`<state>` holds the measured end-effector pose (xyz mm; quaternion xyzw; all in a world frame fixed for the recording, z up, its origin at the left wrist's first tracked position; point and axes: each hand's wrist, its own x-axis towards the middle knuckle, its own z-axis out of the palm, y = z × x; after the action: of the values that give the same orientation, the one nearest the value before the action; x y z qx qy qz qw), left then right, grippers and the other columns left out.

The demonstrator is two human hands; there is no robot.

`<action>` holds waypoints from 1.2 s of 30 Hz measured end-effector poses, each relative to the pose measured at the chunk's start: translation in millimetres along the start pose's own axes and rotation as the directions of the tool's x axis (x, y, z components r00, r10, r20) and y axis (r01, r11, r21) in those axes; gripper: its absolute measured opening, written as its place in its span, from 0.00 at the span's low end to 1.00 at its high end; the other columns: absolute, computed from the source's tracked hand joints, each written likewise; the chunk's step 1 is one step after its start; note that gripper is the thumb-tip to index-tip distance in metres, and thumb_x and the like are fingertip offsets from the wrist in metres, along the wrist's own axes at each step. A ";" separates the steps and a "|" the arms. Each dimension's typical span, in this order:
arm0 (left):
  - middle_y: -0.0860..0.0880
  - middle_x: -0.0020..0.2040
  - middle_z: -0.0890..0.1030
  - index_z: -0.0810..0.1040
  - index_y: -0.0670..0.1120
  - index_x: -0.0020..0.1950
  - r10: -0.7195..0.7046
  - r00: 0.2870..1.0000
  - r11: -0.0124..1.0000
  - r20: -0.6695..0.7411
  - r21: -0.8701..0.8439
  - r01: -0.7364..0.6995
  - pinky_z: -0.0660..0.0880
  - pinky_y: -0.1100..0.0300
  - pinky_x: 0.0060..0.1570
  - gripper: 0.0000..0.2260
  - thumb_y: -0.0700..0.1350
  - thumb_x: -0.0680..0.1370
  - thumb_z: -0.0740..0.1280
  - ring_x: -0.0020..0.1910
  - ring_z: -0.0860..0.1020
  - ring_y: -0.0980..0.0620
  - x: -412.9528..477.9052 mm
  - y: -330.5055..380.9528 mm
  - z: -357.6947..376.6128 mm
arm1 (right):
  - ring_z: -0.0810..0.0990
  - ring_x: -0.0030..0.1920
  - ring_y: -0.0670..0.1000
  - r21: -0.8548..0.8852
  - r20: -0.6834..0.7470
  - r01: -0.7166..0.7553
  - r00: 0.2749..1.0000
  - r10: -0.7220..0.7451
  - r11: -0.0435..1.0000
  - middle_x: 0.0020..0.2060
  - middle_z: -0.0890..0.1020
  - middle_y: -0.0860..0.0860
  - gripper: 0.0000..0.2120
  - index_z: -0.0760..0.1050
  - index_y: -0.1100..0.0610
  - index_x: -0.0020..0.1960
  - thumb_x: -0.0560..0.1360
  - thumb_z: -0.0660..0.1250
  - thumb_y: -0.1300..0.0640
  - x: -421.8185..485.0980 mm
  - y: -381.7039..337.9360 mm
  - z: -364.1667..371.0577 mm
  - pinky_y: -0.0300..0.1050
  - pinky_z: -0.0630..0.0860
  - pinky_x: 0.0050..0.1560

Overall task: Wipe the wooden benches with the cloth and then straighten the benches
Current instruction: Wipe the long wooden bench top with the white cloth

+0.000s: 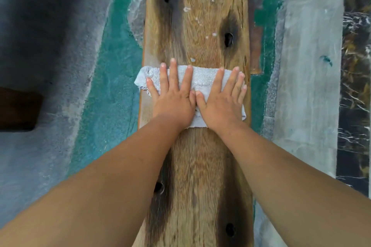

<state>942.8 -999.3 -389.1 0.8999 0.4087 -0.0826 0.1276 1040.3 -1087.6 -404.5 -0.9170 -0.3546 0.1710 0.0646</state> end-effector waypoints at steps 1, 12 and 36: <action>0.46 0.79 0.33 0.36 0.57 0.78 0.002 1.000 1.000 0.002 0.008 -0.002 0.31 0.32 0.68 0.26 0.57 0.82 0.41 0.77 0.32 0.42 10.4 1.5 -2.6 | 0.33 0.77 0.64 0.000 0.001 -0.002 1.000 0.002 1.000 0.77 0.35 0.66 0.42 0.37 0.58 0.80 0.77 0.43 0.33 10.1 -0.2 -3.1 0.64 0.37 0.76; 0.46 0.79 0.35 0.37 0.57 0.78 -0.001 1.000 0.999 -0.018 0.036 0.002 0.34 0.32 0.69 0.25 0.57 0.82 0.41 0.78 0.35 0.42 130.5 20.5 -25.6 | 0.39 0.79 0.64 -0.033 -0.075 0.081 0.994 -0.083 0.996 0.78 0.41 0.66 0.41 0.42 0.58 0.81 0.77 0.46 0.34 133.9 4.6 -39.3 0.64 0.44 0.77; 0.50 0.80 0.38 0.37 0.61 0.77 -0.041 0.999 0.997 0.020 0.073 0.039 0.36 0.33 0.71 0.24 0.58 0.82 0.41 0.78 0.38 0.46 408.0 43.1 -96.9 | 0.41 0.79 0.66 -0.076 -0.085 0.166 0.981 -0.172 0.983 0.78 0.43 0.67 0.41 0.43 0.59 0.81 0.77 0.46 0.34 416.9 -17.2 -109.0 0.65 0.46 0.77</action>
<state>1245.8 -706.3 -392.8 0.8946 0.4221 -0.1095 0.0976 1356.4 -794.3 -410.3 -0.8921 -0.4335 0.1105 0.0638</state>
